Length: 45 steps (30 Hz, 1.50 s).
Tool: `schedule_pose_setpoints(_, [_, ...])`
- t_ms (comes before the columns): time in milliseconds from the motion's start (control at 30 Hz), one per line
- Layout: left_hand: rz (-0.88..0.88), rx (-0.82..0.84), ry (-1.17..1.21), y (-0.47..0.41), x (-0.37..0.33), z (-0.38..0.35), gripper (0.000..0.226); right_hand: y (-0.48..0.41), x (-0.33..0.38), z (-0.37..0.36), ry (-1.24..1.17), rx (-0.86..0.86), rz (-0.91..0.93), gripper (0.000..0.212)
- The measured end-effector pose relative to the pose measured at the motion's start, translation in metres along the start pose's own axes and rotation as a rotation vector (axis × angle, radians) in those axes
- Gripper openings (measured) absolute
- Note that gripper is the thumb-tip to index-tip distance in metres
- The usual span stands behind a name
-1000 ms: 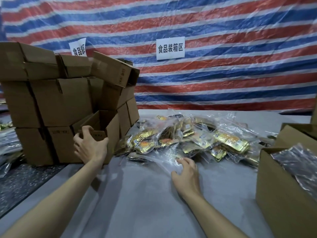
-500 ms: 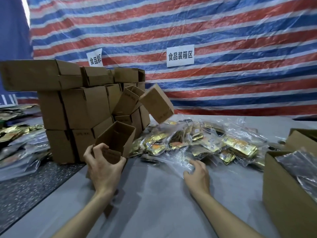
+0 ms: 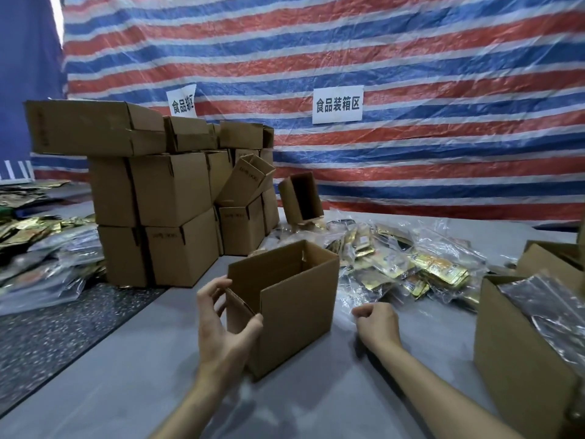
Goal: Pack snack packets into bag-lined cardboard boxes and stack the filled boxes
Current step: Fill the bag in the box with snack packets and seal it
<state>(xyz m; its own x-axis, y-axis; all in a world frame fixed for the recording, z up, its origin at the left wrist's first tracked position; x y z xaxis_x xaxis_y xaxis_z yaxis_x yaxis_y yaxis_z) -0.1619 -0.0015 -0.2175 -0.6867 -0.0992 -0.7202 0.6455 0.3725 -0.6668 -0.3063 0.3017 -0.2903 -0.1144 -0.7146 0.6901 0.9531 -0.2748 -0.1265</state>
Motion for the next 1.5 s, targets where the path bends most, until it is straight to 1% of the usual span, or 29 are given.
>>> schedule_pose_setpoints(133, [-0.005, 0.067, 0.080, -0.005, 0.006, -0.017, 0.068, 0.019, -0.017, 0.022, 0.009, -0.041, -0.040, 0.031])
schedule_pose_setpoints(267, [0.151, 0.026, 0.245, -0.010, 0.031, -0.029, 0.078, 0.045, -0.028, 0.034, -0.037, -0.056, 0.063, 0.040])
schedule_pose_setpoints(367, [0.250, -0.006, 0.294, 0.000, 0.050, -0.035, 0.080, 0.048, -0.032, 0.034, 0.046, 0.004, 0.146, 0.043])
schedule_pose_setpoints(400, [0.301, -0.003, 0.277, 0.006, 0.055, -0.036, 0.086, 0.048, -0.033, 0.034, 0.075, 0.022, 0.167, 0.042])
schedule_pose_setpoints(467, [0.373, 0.042, 0.221, 0.014, 0.062, -0.039, 0.112, 0.048, -0.035, 0.033, 0.075, 0.038, 0.179, 0.038])
schedule_pose_setpoints(500, [0.381, 0.083, 0.186, 0.017, 0.064, -0.041, 0.122, 0.048, -0.035, 0.033, 0.055, 0.030, 0.179, 0.035])
schedule_pose_setpoints(533, [0.376, 0.118, 0.157, 0.018, 0.065, -0.043, 0.127, 0.047, -0.035, 0.034, 0.038, 0.010, 0.182, 0.029])
schedule_pose_setpoints(567, [0.360, 0.147, 0.139, 0.019, 0.066, -0.044, 0.126, 0.047, -0.033, 0.035, 0.034, -0.023, 0.187, 0.021])
schedule_pose_setpoints(600, [0.340, 0.169, 0.136, 0.020, 0.066, -0.047, 0.119, 0.047, -0.032, 0.038, 0.040, -0.060, 0.194, 0.014])
schedule_pose_setpoints(700, [0.327, 0.147, 0.170, 0.022, 0.065, -0.047, 0.086, 0.050, -0.027, 0.053, 0.077, -0.206, 0.231, 0.013])
schedule_pose_setpoints(733, [0.334, 0.129, 0.195, 0.021, 0.065, -0.045, 0.082, 0.052, -0.025, 0.062, 0.055, -0.269, 0.246, 0.012])
schedule_pose_setpoints(767, [0.344, 0.122, 0.222, 0.020, 0.064, -0.044, 0.083, 0.054, -0.023, 0.071, 0.014, -0.321, 0.258, 0.011])
schedule_pose_setpoints(867, [0.369, 0.118, 0.265, 0.017, 0.063, -0.042, 0.101, 0.058, -0.023, 0.089, -0.165, -0.424, 0.269, 0.017])
schedule_pose_setpoints(933, [0.379, 0.121, 0.280, 0.018, 0.064, -0.043, 0.105, 0.061, -0.025, 0.099, -0.310, -0.477, 0.254, 0.018])
schedule_pose_setpoints(1000, [0.401, 0.134, 0.293, 0.020, 0.064, -0.046, 0.109, 0.069, -0.023, 0.109, -0.405, -0.551, 0.296, 0.018])
schedule_pose_setpoints(1067, [0.427, 0.169, 0.299, 0.023, 0.063, -0.051, 0.130, 0.079, -0.017, 0.120, -0.468, -0.641, 0.376, 0.018])
schedule_pose_setpoints(1100, [0.414, 0.191, 0.289, 0.024, 0.061, -0.052, 0.136, 0.084, -0.014, 0.124, -0.503, -0.682, 0.413, 0.022])
schedule_pose_setpoints(1133, [0.389, 0.209, 0.278, 0.023, 0.058, -0.054, 0.136, 0.087, -0.013, 0.127, -0.533, -0.713, 0.442, 0.027])
schedule_pose_setpoints(1167, [0.370, 0.220, 0.267, 0.023, 0.056, -0.056, 0.129, 0.088, -0.013, 0.128, -0.547, -0.726, 0.461, 0.030])
schedule_pose_setpoints(1200, [0.351, 0.219, 0.269, 0.023, 0.055, -0.056, 0.115, 0.088, -0.012, 0.127, -0.537, -0.723, 0.468, 0.030])
schedule_pose_setpoints(1267, [0.316, 0.196, 0.315, 0.021, 0.054, -0.056, 0.075, 0.083, -0.012, 0.119, -0.454, -0.659, 0.453, 0.020])
schedule_pose_setpoints(1300, [0.316, 0.175, 0.347, 0.022, 0.055, -0.054, 0.061, 0.078, -0.014, 0.112, -0.387, -0.597, 0.416, 0.023])
schedule_pose_setpoints(1333, [0.331, 0.155, 0.384, 0.022, 0.058, -0.053, 0.054, 0.072, -0.018, 0.104, -0.320, -0.529, 0.355, 0.033])
schedule_pose_setpoints(1367, [0.355, 0.145, 0.419, 0.023, 0.061, -0.052, 0.050, 0.066, -0.025, 0.095, -0.282, -0.461, 0.285, 0.041])
schedule_pose_setpoints(1400, [0.375, 0.141, 0.431, 0.024, 0.065, -0.051, 0.048, 0.063, -0.032, 0.089, -0.287, -0.404, 0.214, 0.042])
schedule_pose_setpoints(1433, [0.389, 0.143, 0.421, 0.025, 0.067, -0.050, 0.048, 0.060, -0.038, 0.086, -0.322, -0.377, 0.158, 0.032])
schedule_pose_setpoints(1467, [0.403, 0.152, 0.399, 0.026, 0.069, -0.048, 0.049, 0.059, -0.042, 0.085, -0.360, -0.368, 0.118, 0.017])
schedule_pose_setpoints(1500, [0.418, 0.166, 0.375, 0.027, 0.071, -0.048, 0.054, 0.060, -0.044, 0.088, -0.384, -0.379, 0.096, 0.009])
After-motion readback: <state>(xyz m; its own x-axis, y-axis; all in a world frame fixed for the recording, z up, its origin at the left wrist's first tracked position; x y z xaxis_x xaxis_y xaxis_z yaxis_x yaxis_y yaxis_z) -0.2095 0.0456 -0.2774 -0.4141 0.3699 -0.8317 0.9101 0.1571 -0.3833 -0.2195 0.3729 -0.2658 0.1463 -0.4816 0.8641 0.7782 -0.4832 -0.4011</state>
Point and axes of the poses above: each hand's wrist, its own y-axis away from the middle knuckle, its own z-axis out of the back of the hand, x = y × z, the point moved 9 cm from there along -y, towards the middle knuckle, and after that the axes turned 14 degrees about y, right-handed, at the moved point
